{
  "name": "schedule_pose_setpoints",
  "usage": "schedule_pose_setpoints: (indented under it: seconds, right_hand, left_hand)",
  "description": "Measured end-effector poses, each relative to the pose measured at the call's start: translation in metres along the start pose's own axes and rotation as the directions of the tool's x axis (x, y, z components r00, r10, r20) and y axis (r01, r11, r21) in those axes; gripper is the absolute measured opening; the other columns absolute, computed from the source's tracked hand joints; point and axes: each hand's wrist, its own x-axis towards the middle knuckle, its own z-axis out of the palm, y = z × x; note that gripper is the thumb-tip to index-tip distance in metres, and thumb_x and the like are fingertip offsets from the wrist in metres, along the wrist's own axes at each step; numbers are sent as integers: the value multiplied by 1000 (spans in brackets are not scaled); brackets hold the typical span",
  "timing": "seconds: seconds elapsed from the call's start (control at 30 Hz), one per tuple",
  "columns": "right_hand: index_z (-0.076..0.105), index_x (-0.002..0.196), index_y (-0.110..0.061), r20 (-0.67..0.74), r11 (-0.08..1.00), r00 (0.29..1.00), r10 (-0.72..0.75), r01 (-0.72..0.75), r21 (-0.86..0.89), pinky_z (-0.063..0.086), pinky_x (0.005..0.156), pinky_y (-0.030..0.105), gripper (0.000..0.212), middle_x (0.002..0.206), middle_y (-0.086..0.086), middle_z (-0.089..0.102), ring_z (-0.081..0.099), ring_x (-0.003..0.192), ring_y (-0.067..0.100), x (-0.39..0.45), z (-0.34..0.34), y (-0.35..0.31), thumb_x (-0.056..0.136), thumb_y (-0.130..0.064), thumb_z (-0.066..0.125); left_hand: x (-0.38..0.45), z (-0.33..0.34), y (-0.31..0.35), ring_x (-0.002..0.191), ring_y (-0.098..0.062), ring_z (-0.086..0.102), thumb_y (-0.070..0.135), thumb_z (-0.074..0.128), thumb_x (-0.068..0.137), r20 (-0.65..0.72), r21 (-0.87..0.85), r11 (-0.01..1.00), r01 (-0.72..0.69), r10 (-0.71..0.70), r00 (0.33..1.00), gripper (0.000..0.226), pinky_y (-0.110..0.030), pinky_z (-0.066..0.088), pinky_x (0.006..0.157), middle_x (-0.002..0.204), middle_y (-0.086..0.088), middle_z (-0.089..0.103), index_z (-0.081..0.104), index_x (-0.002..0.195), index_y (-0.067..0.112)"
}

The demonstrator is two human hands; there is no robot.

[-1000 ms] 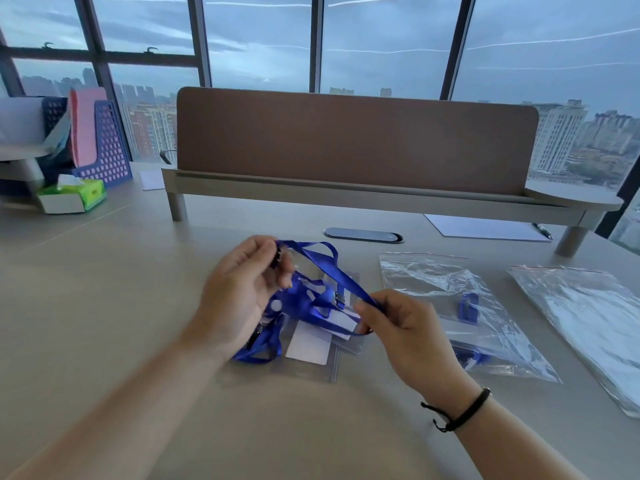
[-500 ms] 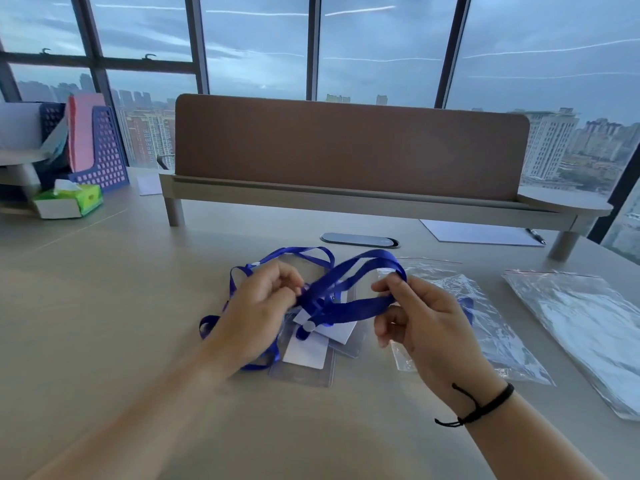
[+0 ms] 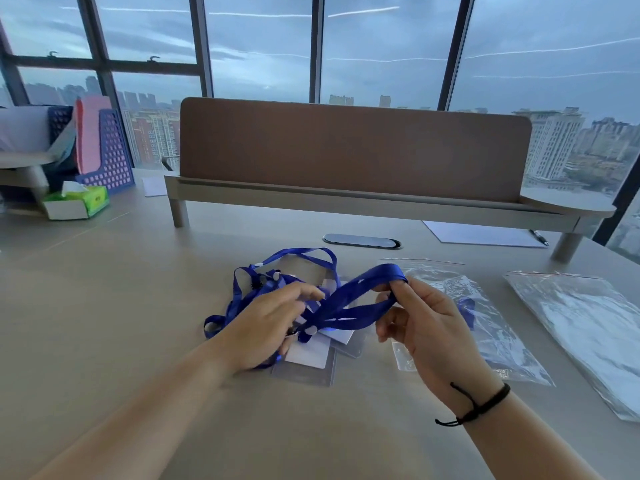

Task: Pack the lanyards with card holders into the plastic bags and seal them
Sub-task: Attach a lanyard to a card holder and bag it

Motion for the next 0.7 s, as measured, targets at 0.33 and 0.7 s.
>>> schedule_pose_setpoints:
  seconds: [0.33,0.7]
  right_hand:
    - [74,68,-24,11,991,1000,-27,28,-131,45,53,34,42,67,7,60,50,52,24,1,-1,2,101,-16,47]
    - [75,78,-16,-202,967,979,-25,-28,-255,38,47,31,31,58,6,43,40,46,24,11,-13,13,99,-26,54]
  left_hand:
    - [10,-1,-4,79,2,53,48,51,98,69,575,810,-116,93,993,54,-15,40,78,103,20,55,28,145,60]
    - [11,-16,-11,63,-9,62,26,59,98,-290,520,830,-204,396,871,16,-30,51,61,71,11,69,72,91,22]
